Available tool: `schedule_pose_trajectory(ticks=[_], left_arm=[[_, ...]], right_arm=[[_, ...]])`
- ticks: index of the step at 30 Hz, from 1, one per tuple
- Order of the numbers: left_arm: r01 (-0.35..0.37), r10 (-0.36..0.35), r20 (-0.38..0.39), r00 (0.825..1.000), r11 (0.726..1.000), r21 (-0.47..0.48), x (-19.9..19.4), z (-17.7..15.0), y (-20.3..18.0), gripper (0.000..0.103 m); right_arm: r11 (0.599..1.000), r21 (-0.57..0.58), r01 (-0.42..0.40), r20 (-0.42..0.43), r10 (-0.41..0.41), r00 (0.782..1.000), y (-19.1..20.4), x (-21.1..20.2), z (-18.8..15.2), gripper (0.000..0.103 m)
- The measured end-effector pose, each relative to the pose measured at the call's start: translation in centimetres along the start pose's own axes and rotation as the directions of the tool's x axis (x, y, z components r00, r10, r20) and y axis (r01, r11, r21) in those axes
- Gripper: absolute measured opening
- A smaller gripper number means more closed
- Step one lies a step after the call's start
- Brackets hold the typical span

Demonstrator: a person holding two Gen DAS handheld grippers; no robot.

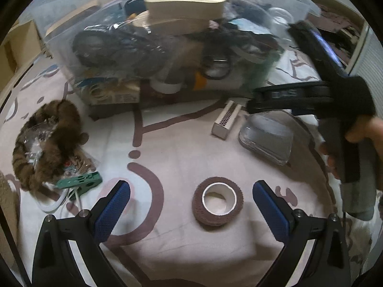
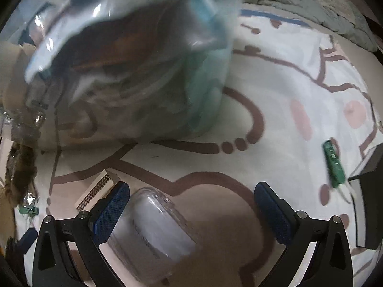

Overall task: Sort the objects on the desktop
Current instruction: 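Lower both tools toward the tape roll and clear case on the blanket, then align the left tool over the brown tape roll while the right tool aligns over the clear case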

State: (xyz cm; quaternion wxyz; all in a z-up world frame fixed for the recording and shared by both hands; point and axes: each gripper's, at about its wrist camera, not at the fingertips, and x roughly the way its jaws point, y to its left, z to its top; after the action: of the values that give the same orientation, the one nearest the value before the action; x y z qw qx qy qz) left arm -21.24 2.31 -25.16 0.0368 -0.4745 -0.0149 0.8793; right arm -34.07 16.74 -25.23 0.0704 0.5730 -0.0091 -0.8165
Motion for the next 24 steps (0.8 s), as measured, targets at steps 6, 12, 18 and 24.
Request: schedule_pose_trajectory(ticks=[6,12,18,24], left_arm=[[-0.003,0.003,-0.017,1.0,1.0,0.012,1.1,-0.5,0.0,0.102],[-0.006,0.008,-0.053,0.999,0.999,0.034,2.3,-1.3,-0.3,0.102],[-0.019,0.021,-0.047,0.999,0.999,0.036,2.7,-2.0,-0.5,0.103],[-0.008,0.009,-0.051,0.999,1.0,0.022,2.8,-2.5,-0.5,0.103]], right_arm=[[1.0,-0.011,0.004,0.0,-0.004,1.0,-0.1,0.9,0.1,0.103],[0.995,-0.097,0.027,0.001,-0.027,1.0,-0.4,0.6,-1.0,0.103],[0.985,-0.171,0.01,0.0,-0.01,1.0,-1.6,-0.3,-2.8,0.103],[0.968,-0.238,-0.085,0.002,0.088,0.996,-3.4,-2.2,-4.3,0.103]])
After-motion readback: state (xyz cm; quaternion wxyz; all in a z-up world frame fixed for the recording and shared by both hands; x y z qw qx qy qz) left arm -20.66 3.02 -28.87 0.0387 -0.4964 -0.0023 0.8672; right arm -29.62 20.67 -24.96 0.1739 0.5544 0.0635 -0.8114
